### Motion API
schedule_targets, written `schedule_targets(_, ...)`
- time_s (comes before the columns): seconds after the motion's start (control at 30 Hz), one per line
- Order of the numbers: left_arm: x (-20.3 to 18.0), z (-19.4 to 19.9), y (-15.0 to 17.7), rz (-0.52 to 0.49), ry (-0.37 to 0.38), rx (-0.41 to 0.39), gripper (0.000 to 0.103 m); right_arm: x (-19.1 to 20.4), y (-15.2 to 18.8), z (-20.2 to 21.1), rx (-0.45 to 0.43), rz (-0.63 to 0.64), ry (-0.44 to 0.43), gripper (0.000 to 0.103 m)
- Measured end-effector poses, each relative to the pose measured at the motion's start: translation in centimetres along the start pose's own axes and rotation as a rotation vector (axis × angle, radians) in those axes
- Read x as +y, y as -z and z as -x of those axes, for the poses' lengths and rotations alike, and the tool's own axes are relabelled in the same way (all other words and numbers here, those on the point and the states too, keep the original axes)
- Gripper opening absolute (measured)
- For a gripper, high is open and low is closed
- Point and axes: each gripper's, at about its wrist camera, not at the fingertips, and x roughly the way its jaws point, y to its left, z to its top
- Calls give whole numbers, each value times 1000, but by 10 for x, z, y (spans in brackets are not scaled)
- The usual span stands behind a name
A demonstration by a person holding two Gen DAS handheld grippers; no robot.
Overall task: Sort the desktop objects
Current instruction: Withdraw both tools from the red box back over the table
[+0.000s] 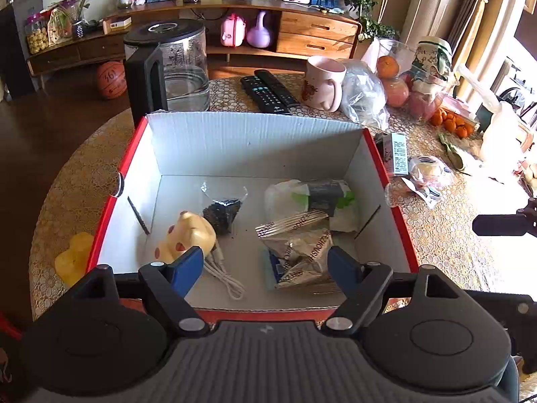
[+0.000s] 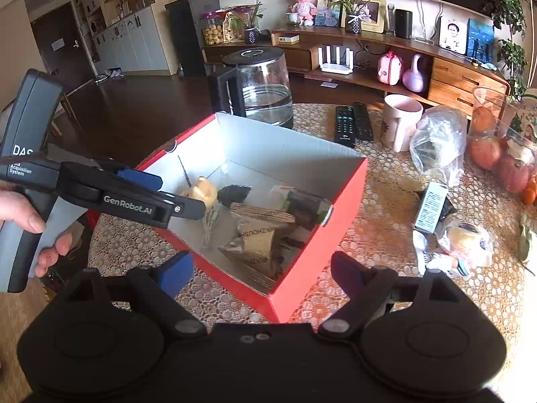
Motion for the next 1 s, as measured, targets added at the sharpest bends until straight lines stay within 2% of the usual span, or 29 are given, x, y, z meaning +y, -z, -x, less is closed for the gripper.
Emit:
schedule_targets(0.23,-29,6,3,-50,65,-19,92,-48,18,30,-2,-43,91,89)
schedule_targets(0.3,-38,6,3,-61,88,-22,102,-64,23,37,-4,-76,118,89)
schedule_targets(0.8,-127,-5,-1,-180,224,1,102,-150,29,57,-41,-246,237,90)
schedule_targets(1.0,-168,-14,-6,-255,243,-10,102,-177,23,52,-45,-309,279,90)
